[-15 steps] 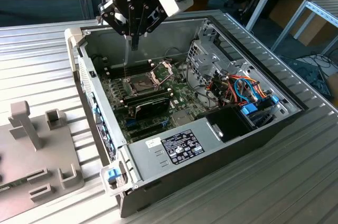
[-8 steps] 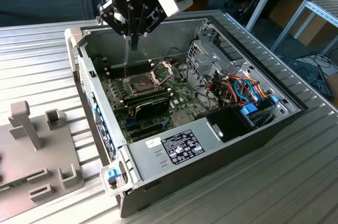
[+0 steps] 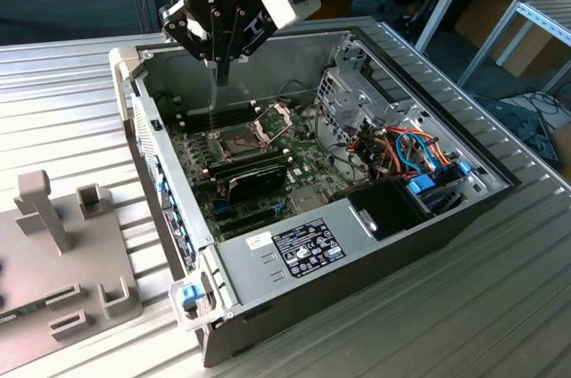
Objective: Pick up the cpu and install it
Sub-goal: 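Reach for the cpu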
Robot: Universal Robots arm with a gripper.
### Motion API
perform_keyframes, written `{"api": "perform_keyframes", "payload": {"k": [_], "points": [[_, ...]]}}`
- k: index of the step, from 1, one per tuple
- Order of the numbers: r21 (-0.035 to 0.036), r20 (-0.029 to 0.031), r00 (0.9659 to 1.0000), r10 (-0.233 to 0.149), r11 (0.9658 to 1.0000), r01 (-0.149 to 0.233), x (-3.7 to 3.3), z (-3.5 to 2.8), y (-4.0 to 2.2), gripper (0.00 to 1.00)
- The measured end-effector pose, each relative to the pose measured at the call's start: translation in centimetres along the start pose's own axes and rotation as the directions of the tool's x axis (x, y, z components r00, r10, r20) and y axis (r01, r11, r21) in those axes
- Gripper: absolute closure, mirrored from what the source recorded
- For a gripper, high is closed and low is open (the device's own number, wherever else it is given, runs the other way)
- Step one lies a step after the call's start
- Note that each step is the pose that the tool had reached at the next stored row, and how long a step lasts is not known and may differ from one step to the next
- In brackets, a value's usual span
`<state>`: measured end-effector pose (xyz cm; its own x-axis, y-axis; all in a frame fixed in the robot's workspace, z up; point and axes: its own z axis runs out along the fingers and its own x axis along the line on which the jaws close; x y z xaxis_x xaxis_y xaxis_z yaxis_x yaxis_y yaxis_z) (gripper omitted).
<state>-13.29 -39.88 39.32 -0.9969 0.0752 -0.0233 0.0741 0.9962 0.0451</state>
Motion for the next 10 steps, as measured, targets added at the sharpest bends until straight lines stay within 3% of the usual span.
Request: {"api": "perform_keyframes", "payload": {"k": [10], "points": [[0.0001,0.0,1.0,0.0,1.0,0.0,0.45,-0.01,-0.03,0.89]]}}
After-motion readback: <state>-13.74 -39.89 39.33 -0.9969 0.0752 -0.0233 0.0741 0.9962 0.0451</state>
